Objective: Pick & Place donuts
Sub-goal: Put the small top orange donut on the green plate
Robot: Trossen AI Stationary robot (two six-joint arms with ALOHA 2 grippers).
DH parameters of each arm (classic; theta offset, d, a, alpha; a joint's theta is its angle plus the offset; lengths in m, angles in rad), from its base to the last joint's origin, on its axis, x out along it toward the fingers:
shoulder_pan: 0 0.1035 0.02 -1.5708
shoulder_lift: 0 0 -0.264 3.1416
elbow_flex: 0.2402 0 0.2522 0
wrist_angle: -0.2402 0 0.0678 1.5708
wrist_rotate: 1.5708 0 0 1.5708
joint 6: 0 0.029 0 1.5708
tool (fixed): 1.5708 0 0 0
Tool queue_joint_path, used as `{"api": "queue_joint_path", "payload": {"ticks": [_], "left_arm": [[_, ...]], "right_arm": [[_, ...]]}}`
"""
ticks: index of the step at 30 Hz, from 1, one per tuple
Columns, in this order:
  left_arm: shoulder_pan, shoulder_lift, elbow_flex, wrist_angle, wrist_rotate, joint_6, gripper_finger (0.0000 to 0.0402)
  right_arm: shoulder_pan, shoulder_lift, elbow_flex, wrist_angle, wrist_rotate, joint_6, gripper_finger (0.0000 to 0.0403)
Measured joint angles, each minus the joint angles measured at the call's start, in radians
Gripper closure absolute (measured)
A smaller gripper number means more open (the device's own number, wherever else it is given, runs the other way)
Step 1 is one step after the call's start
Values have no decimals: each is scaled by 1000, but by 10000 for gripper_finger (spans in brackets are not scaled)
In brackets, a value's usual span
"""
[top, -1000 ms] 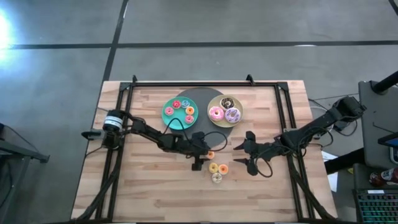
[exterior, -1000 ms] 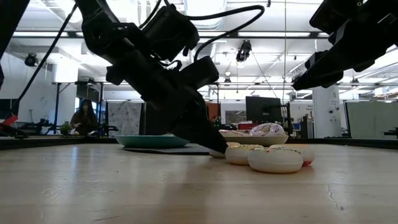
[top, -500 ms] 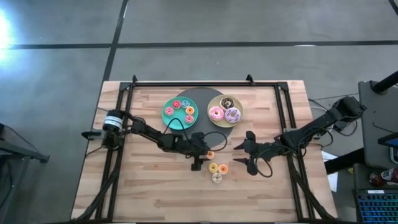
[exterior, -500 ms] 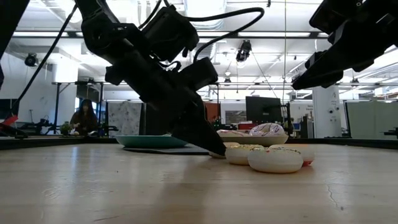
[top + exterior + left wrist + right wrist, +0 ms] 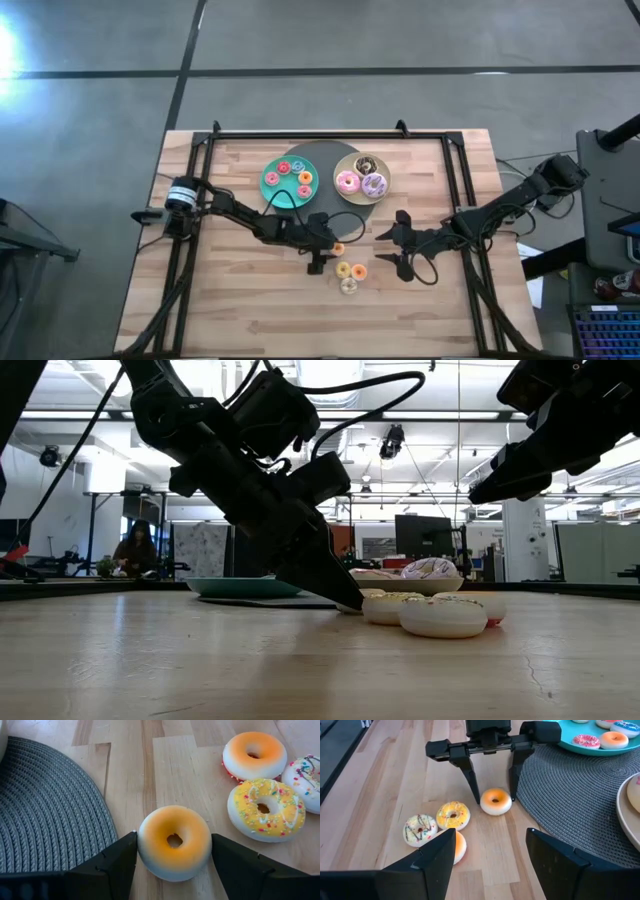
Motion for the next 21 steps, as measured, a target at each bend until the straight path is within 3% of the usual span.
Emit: {"api": "queue_joint_path", "payload": {"ticks": [21], "left_arm": [[0, -1, 2, 0, 0, 3, 220]], "right_arm": [[0, 0, 0, -1, 6, 0, 170]]}}
